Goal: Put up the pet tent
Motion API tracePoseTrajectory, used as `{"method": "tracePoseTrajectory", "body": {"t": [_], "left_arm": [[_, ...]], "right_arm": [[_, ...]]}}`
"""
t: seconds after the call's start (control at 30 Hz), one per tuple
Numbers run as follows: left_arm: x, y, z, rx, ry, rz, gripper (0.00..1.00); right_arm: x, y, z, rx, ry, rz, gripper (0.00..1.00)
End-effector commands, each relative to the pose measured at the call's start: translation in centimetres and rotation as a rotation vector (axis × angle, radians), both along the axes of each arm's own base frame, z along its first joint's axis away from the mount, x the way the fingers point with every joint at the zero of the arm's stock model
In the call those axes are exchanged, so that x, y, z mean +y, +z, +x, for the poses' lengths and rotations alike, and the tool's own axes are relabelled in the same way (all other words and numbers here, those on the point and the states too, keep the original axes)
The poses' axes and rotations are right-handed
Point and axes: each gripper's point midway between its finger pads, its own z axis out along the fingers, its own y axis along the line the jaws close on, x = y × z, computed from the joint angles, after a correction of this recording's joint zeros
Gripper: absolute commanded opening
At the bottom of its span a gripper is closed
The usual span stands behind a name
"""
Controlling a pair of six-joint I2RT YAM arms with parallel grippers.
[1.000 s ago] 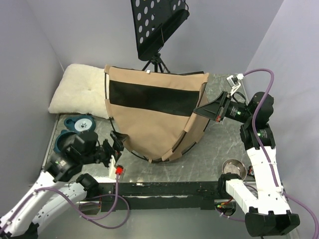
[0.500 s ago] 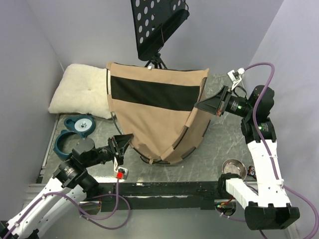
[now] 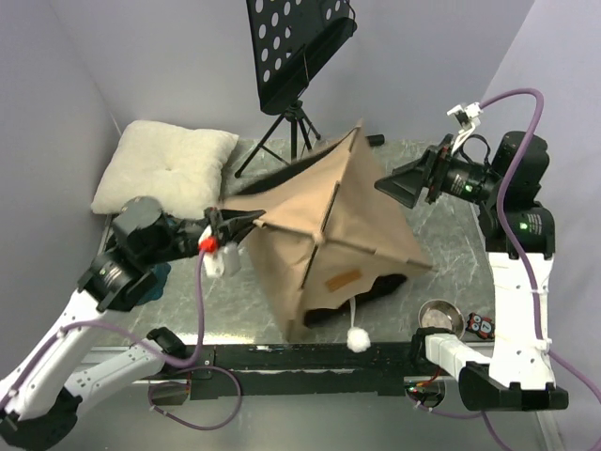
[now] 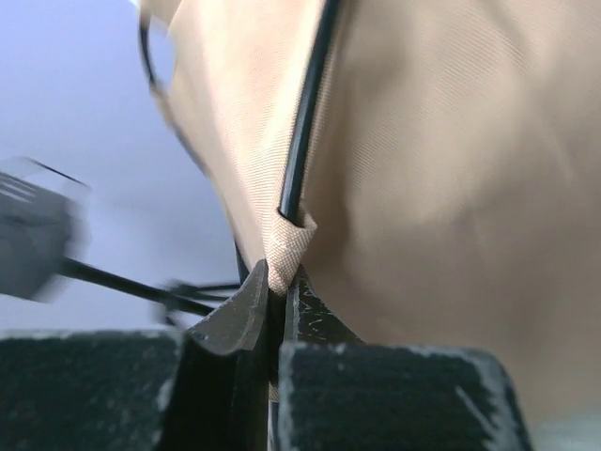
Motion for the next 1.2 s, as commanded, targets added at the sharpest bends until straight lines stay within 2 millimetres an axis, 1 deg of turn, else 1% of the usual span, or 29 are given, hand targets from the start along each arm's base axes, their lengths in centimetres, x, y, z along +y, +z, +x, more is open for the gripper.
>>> {"method": "tracePoseTrajectory", "body": {"t": [0.0,0.13,0.17,0.33,0.4,0.5,0.57,0.6,0.67,0.7,0.73,0.77,0.8,0.83,0.87,0.93,0.97,1.03,1.07,1.1,1.13,1.17], "left_arm": [[-1.2,-3.1,0.4,0.382,0.026,-0.015,0.01],[-1.5,-4.1,-0.3,0.38,-0.046,0.017,0.01],[-1.5,-4.3,-0.4,0.377,-0.057,0.023,0.01],[-2.1,-5.3,-0.6,0.374,-0.112,0.068,0.01],[-2.4,-5.1,-0.6,0.372,-0.124,0.064,0.01],[-2.7,-5.2,-0.8,0.367,-0.153,0.08,0.01],[-2.9,-4.9,-0.6,0.37,-0.152,0.072,0.01],[-2.9,-5.0,-0.4,0.372,-0.151,0.073,0.01],[-3.1,-4.8,-0.4,0.371,-0.154,0.071,0.01],[-3.2,-4.6,-0.2,0.375,-0.149,0.064,0.01],[-3.3,-4.5,-0.1,0.377,-0.147,0.06,0.01],[-3.3,-4.4,0.1,0.374,-0.147,0.059,0.01],[-3.4,-4.2,0.2,0.372,-0.143,0.052,0.01],[-3.5,-3.9,0.4,0.37,-0.141,0.042,0.01],[-3.6,-3.6,0.5,0.377,-0.135,0.027,0.01],[-3.8,-2.9,1.1,0.392,-0.11,-0.006,0.01],[-3.9,-2.4,1.4,0.398,-0.1,-0.023,0.01],[-3.9,-1.3,1.8,0.415,-0.08,-0.058,0.04],[-3.9,-0.8,1.8,0.428,-0.073,-0.072,0.08],[-3.8,0.0,1.9,0.433,-0.065,-0.097,0.15],[-3.8,0.7,1.9,0.452,-0.055,-0.125,0.28],[-3.5,1.6,2.1,0.463,-0.033,-0.16,0.46]], "right_arm": [[-0.9,-2.3,-2.8,-0.067,0.04,-0.159,1.0],[0.3,-3.5,-7.0,-0.138,0.196,-0.169,1.0],[0.4,-3.9,-7.8,-0.149,0.22,-0.175,1.0],[0.8,-5.5,-10.0,-0.203,0.311,-0.193,1.0],[1.1,-5.9,-10.5,-0.199,0.346,-0.188,1.0],[1.7,-6.8,-10.4,-0.207,0.381,-0.227,1.0],[2.0,-8.3,-9.6,-0.197,0.382,-0.3,1.0],[2.2,-8.9,-9.5,-0.19,0.401,-0.321,0.99],[2.9,-9.6,-9.6,-0.174,0.448,-0.343,0.95],[3.3,-9.9,-9.7,-0.165,0.471,-0.351,0.92],[3.5,-10.0,-9.6,-0.162,0.48,-0.358,0.87],[3.6,-10.1,-9.4,-0.162,0.485,-0.364,0.79],[3.6,-10.1,-9.3,-0.168,0.483,-0.369,0.74],[3.7,-10.0,-8.9,-0.182,0.476,-0.373,0.64],[3.8,-9.7,-8.9,-0.205,0.47,-0.371,0.48],[3.9,-8.7,-8.6,-0.249,0.447,-0.365,0.08],[3.8,-8.2,-8.3,-0.268,0.42,-0.367,0.0],[3.3,-7.3,-7.9,-0.299,0.356,-0.377,0.0],[2.9,-6.9,-7.8,-0.319,0.319,-0.384,0.0],[2.6,-6.4,-7.6,-0.334,0.277,-0.387,0.0],[2.0,-6.0,-7.6,-0.342,0.221,-0.391,0.0],[1.4,-5.6,-7.5,-0.346,0.174,-0.398,0.0]]}}
